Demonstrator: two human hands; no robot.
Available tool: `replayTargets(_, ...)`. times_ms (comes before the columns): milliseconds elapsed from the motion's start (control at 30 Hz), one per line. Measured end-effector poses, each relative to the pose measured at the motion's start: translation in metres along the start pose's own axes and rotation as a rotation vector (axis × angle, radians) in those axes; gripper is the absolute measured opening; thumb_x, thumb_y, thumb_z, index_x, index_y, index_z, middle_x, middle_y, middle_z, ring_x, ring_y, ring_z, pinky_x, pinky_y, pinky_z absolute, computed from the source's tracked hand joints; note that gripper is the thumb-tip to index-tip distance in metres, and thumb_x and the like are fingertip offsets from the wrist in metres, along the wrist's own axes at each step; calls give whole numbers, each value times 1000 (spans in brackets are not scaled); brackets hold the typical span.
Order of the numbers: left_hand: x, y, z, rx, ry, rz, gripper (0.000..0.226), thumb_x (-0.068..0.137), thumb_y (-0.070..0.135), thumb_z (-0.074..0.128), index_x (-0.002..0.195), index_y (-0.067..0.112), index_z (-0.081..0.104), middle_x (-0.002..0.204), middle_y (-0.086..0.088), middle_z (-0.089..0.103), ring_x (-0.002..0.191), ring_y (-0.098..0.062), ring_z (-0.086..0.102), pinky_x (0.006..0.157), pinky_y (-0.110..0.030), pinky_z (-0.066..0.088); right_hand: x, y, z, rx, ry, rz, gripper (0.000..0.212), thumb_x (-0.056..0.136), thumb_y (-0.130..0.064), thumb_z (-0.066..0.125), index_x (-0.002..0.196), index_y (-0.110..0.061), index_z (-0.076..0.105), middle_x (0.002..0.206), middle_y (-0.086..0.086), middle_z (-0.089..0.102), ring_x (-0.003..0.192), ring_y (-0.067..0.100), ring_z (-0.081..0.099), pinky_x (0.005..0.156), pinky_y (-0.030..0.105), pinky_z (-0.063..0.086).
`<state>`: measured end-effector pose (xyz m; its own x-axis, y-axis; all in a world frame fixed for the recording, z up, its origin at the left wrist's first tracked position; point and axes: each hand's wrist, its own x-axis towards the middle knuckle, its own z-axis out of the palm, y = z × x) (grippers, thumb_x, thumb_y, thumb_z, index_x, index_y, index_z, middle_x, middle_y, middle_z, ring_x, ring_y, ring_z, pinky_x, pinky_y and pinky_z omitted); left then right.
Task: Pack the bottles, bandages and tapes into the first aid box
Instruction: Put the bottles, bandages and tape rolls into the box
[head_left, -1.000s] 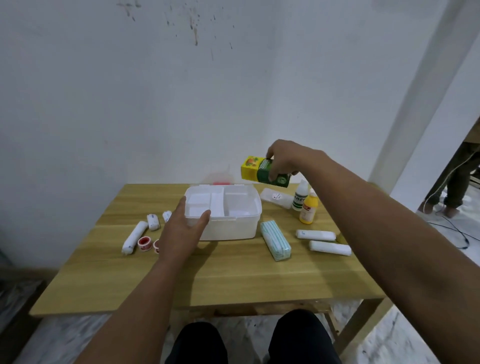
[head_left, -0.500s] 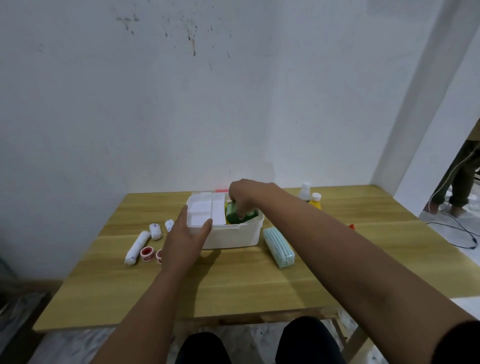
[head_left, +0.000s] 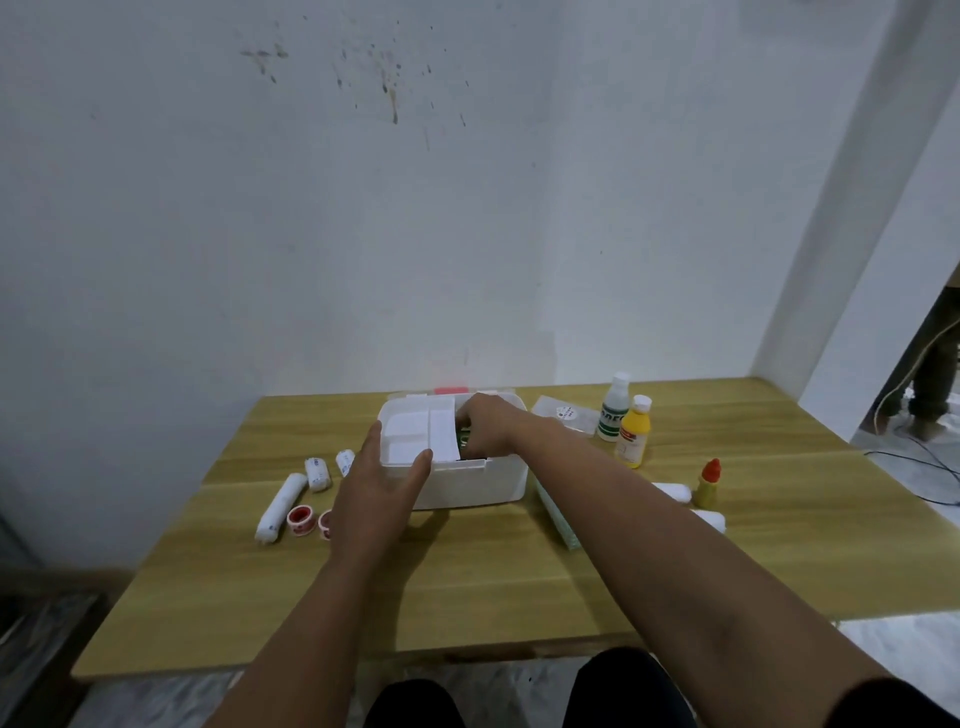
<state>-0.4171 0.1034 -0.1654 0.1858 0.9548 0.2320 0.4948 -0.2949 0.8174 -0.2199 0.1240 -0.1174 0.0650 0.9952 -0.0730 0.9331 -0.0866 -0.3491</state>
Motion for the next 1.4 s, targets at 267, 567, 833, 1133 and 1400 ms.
replayTargets(267, 3, -7, 2, -3, 33, 6, 83, 89, 66, 60, 160, 37, 27, 153, 1, 50, 133, -24, 52, 97, -44, 52, -8, 23, -67, 105, 420, 80, 28, 88, -2, 60, 102, -13, 81, 110, 5, 77, 106, 20, 69, 98, 33, 54)
replayTargets(567, 2, -7, 6, 11, 66, 33, 79, 91, 62, 61, 158, 37, 29, 148, 0, 53, 129, -25, 55, 90, -42, 53, -19, 100, -48, -76, 226, 393, 41, 93, -7, 55, 134, -7, 59, 135, 13, 62, 121, 31, 60, 100, 39, 51)
replayTargets(833, 3, -8, 8, 1, 84, 44, 75, 92, 58, 61, 158, 37, 31, 149, 1, 52, 130, -23, 54, 90, -39, 51, -16, 115, -11, -233, 26, 384, 46, 95, -14, 55, 140, -13, 53, 141, 11, 58, 124, 29, 59, 101, 41, 51)
replayTargets(1133, 3, -9, 9, 15, 85, 16, 81, 86, 68, 56, 157, 40, 30, 150, 6, 51, 131, -20, 53, 96, -44, 54, -12, 130, -27, -72, 126, 449, 51, 93, -23, 60, 141, -9, 53, 140, 14, 58, 126, 32, 57, 103, 42, 49)
replayTargets(1400, 4, -11, 10, 11, 86, 22, 79, 88, 66, 58, 157, 40, 31, 150, 6, 50, 131, -19, 53, 95, -42, 54, -12, 127, -17, -290, 42, 427, 38, 90, -23, 54, 128, -18, 53, 124, 10, 62, 121, 33, 48, 89, 44, 51)
